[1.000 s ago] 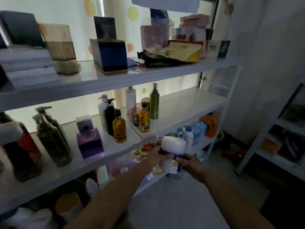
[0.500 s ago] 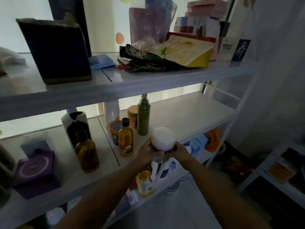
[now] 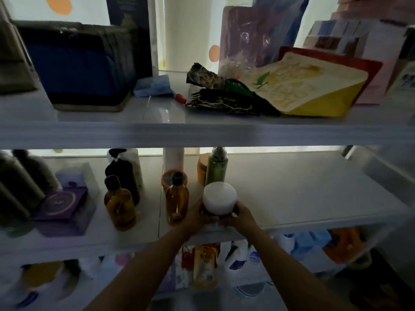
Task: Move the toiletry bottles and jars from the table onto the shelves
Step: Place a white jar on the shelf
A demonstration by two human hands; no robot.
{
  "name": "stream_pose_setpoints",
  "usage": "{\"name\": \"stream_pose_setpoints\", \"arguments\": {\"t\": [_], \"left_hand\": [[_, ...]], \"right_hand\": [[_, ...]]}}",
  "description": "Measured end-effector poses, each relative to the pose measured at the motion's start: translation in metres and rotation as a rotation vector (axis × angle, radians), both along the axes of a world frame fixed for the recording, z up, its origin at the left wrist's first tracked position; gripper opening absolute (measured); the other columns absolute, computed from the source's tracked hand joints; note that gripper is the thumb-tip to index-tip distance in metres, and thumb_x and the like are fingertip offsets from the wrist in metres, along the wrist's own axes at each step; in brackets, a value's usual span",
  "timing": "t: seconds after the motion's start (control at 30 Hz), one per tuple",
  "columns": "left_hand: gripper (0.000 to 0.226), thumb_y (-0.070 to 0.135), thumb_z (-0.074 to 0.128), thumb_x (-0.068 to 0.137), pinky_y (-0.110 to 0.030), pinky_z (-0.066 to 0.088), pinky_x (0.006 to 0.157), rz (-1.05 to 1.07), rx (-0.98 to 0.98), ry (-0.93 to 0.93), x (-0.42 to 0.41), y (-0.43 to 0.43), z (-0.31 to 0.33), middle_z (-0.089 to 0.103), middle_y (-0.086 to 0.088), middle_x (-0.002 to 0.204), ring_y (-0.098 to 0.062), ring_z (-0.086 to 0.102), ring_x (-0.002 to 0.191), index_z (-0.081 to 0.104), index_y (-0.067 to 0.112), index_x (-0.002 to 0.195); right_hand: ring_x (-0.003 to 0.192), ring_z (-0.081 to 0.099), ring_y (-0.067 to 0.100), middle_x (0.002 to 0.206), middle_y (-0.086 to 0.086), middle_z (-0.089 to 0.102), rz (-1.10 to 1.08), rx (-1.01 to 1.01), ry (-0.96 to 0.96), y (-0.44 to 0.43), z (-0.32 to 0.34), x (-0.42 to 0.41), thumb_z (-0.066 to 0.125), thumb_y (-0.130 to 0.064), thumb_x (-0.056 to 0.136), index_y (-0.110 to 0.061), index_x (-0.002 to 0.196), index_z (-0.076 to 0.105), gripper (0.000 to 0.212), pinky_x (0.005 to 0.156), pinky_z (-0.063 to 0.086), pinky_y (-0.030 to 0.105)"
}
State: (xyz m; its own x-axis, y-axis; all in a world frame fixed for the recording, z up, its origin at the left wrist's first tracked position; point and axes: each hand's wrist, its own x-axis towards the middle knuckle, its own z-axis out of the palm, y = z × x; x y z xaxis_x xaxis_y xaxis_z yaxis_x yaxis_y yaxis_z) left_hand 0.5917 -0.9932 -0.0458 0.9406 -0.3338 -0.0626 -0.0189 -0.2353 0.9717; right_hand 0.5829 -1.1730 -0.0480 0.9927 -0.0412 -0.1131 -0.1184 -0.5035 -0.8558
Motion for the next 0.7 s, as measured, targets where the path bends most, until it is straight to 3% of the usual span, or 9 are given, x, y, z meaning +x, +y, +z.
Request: {"name": "stream_pose_setpoints", "arguments": {"t": [0.1,0.23,0.37,0.43,0.5,0.53,0.6,0.67,0.7], "left_hand": [[0.073,0.003,0.073,0.078,-0.007,0.045,0.085,0.022,0.049,-0.032,0.005,-0.009,-0.007,0.047,0.006,0.125,0.011,0.049,0.111,0.028,0.02,0.134],[0.056,-0.007,0.066,0.081,-0.01,0.045,0.084,0.041,0.074,-0.057,0.004,-0.017,-0.008,0.06,0.016,0.11,0.017,0.053,0.102,0.037,0.022,0.12],[0.075,0.037,0.077,0.072,-0.029,0.044,0.103,0.138,0.127,-0.051,-0.018,-0.024,-0.013,0.05,0.0,0.134,-0.007,0.048,0.124,0.038,0.021,0.135],[0.078,0.032,0.076,0.077,-0.022,0.036,0.107,0.183,0.21,-0.028,-0.045,-0.023,-0.01,0.041,0.006,0.142,-0.01,0.041,0.131,0.033,0.022,0.142],[0.084,0.032,0.073,0.081,-0.022,0.026,0.11,0.178,0.387,-0.103,-0.072,-0.017,-0.016,0.031,0.004,0.151,-0.014,0.032,0.138,0.023,0.024,0.148],[0.087,0.037,0.071,0.081,-0.026,0.022,0.112,0.157,0.527,-0.2,-0.082,-0.012,-0.022,0.025,0.002,0.153,-0.014,0.026,0.14,0.018,0.021,0.149],[0.094,0.044,0.067,0.082,-0.028,0.01,0.116,0.106,0.78,-0.344,-0.096,0.005,-0.037,0.01,0.001,0.158,-0.014,0.013,0.145,0.007,0.019,0.151],[0.094,0.05,0.06,0.085,-0.028,0.001,0.117,0.054,0.945,-0.375,-0.11,0.026,-0.039,-0.003,0.002,0.157,-0.013,-0.001,0.145,-0.002,0.022,0.149],[0.091,0.055,0.053,0.085,-0.031,0.001,0.118,0.031,1.011,-0.391,-0.116,0.039,-0.041,-0.007,0.003,0.154,-0.013,-0.005,0.143,-0.004,0.022,0.148]], "right_hand": [[0.117,0.052,0.029,0.125,0.014,0.056,0.085,-0.002,-0.009,-0.007,-0.001,0.01,0.077,-0.006,0.073,-0.003,0.129,0.047,0.064,0.09,0.046,0.031],[0.121,0.05,0.032,0.129,0.015,0.054,0.164,-0.026,0.0,-0.015,0.0,0.019,0.076,-0.009,0.075,-0.004,0.133,0.043,0.067,0.091,0.044,0.033],[0.118,0.051,0.023,0.127,0.006,0.054,0.262,-0.109,0.005,-0.016,-0.003,0.012,0.076,-0.027,0.076,-0.012,0.135,0.041,0.07,0.093,0.042,0.03],[0.113,0.052,0.013,0.12,-0.004,0.054,0.29,-0.177,-0.045,-0.021,-0.012,-0.012,0.075,-0.042,0.074,-0.019,0.13,0.043,0.069,0.094,0.043,0.028],[0.128,0.042,0.012,0.137,-0.005,0.045,0.307,-0.342,-0.155,-0.031,-0.03,-0.035,0.065,-0.065,0.068,-0.022,0.136,0.038,0.085,0.108,0.037,0.034],[0.138,0.027,0.013,0.148,-0.005,0.031,0.341,-0.421,-0.174,-0.036,-0.042,-0.045,0.061,-0.069,0.067,-0.021,0.143,0.028,0.096,0.116,0.024,0.035],[0.145,0.005,0.014,0.157,-0.003,0.009,0.387,-0.543,-0.196,-0.039,-0.057,-0.06,0.059,-0.069,0.071,-0.021,0.149,0.011,0.104,0.117,0.005,0.033],[0.145,0.005,0.013,0.157,-0.005,0.008,0.405,-0.615,-0.231,-0.028,-0.056,-0.075,0.055,-0.072,0.071,-0.026,0.149,0.011,0.101,0.117,0.011,0.038],[0.143,0.013,0.014,0.155,-0.006,0.016,0.429,-0.677,-0.273,-0.017,-0.054,-0.081,0.054,-0.074,0.07,-0.027,0.147,0.018,0.098,0.116,0.02,0.042]]}}
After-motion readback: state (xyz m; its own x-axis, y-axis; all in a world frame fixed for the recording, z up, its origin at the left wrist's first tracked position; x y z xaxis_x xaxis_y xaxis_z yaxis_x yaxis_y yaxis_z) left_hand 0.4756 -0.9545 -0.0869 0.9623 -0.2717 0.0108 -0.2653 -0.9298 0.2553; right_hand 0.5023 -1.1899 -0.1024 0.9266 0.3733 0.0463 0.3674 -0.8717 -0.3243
